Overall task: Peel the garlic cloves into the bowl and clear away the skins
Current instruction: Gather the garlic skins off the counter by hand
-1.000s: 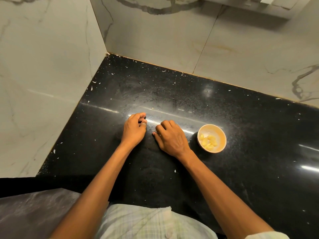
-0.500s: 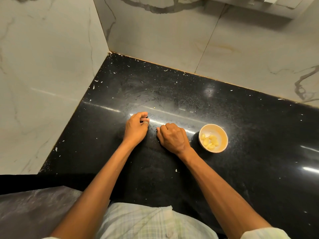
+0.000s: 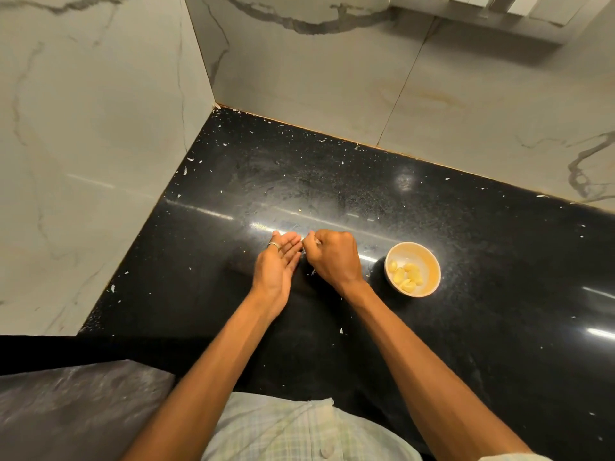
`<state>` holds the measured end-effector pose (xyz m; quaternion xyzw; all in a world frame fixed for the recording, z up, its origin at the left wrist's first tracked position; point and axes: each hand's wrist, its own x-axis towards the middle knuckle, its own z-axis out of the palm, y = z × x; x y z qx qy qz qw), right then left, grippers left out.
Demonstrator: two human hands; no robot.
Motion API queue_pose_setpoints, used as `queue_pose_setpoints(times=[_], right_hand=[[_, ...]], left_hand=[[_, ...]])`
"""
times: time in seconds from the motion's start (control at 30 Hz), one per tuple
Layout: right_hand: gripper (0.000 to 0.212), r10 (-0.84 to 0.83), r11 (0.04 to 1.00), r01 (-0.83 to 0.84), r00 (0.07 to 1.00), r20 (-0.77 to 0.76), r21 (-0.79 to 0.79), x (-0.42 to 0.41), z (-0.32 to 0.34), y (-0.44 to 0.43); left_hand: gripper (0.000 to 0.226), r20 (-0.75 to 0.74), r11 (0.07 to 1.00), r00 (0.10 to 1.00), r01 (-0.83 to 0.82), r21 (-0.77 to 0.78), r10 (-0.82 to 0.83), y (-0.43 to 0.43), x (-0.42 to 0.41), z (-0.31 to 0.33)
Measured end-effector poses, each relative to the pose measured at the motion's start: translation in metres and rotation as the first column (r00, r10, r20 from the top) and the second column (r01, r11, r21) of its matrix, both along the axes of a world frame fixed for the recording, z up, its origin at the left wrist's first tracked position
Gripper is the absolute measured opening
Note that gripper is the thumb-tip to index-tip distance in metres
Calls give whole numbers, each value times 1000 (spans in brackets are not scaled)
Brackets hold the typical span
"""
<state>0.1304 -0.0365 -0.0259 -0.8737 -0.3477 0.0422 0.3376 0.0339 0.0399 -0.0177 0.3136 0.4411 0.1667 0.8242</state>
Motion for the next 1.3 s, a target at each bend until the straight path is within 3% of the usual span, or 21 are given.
queue_pose_setpoints(times=[0.1, 0.2, 0.37, 0.47, 0.6, 0.73, 0.9, 1.1, 1.3], right_hand=[[48, -93, 972, 161, 932, -351, 171, -13, 15, 13], [48, -97, 939, 231, 889, -447, 255, -29, 24, 20], [52, -56, 935, 160, 947, -316, 315, -38, 26, 20], [49, -46, 952, 90, 987, -155, 294, -38, 25, 18], [40, -50, 957, 65, 997, -58, 284, -40, 24, 15], [30, 8, 950, 6, 999, -45, 313, -43, 23, 12], [21, 74, 939, -67, 997, -6, 337, -46, 25, 7], [15, 90, 941, -124, 989, 119, 315, -43, 28, 0], [18, 62, 915, -76, 997, 47, 397, -37, 33, -9]], left_hand=[[51, 89, 969, 996, 1, -245, 22, -12, 4, 6], [53, 197, 921, 980, 51, -385, 28, -24, 7, 13], [32, 291, 910, 952, 39, -413, 91, -30, 12, 20], [26, 393, 912, 918, 124, -392, 44, -28, 13, 23], [41, 403, 926, 914, 109, -363, 50, -24, 10, 29], [51, 365, 915, 928, 84, -394, 72, -22, 6, 27], [34, 308, 931, 950, 68, -358, 49, -20, 3, 32], [35, 257, 934, 966, 85, -347, 8, -16, 2, 27], [38, 316, 897, 947, 85, -435, 63, -16, 5, 31]])
